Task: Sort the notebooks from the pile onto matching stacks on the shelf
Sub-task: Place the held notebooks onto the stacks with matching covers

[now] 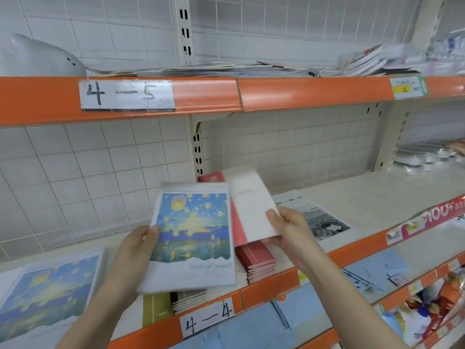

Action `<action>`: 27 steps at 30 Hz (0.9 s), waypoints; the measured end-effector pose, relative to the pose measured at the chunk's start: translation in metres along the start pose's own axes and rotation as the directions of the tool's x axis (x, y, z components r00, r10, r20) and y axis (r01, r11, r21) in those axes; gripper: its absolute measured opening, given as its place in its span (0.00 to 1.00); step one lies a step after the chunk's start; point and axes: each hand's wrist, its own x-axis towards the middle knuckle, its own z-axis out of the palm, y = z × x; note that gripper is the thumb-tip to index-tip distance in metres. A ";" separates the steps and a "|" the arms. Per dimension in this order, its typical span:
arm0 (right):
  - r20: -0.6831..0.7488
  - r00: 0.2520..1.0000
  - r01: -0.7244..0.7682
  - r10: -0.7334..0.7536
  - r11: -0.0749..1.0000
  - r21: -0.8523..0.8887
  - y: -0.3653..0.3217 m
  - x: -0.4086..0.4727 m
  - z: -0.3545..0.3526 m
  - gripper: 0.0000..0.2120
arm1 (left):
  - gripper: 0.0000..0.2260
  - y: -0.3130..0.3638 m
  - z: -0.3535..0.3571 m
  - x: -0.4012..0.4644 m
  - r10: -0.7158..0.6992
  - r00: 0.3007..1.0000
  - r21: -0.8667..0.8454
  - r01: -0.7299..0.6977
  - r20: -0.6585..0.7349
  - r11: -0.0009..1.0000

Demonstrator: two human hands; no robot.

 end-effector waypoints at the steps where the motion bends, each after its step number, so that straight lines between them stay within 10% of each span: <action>1: -0.061 0.998 0.015 -0.018 0.999 -0.044 -0.001 0.003 -0.009 0.12 | 0.12 0.000 -0.004 0.001 0.005 0.999 -0.039 -0.007 -0.045 0.999; 15: -0.097 0.994 -0.099 0.046 0.749 -0.656 0.004 0.019 -0.040 0.12 | 0.12 -0.016 -0.026 0.001 -0.124 0.984 -0.164 0.102 -0.130 0.981; 27: -0.179 0.979 -0.155 -0.094 0.225 -0.962 0.017 0.025 -0.029 0.17 | 0.12 -0.015 -0.012 -0.012 -0.168 0.982 -0.105 0.159 -0.089 0.982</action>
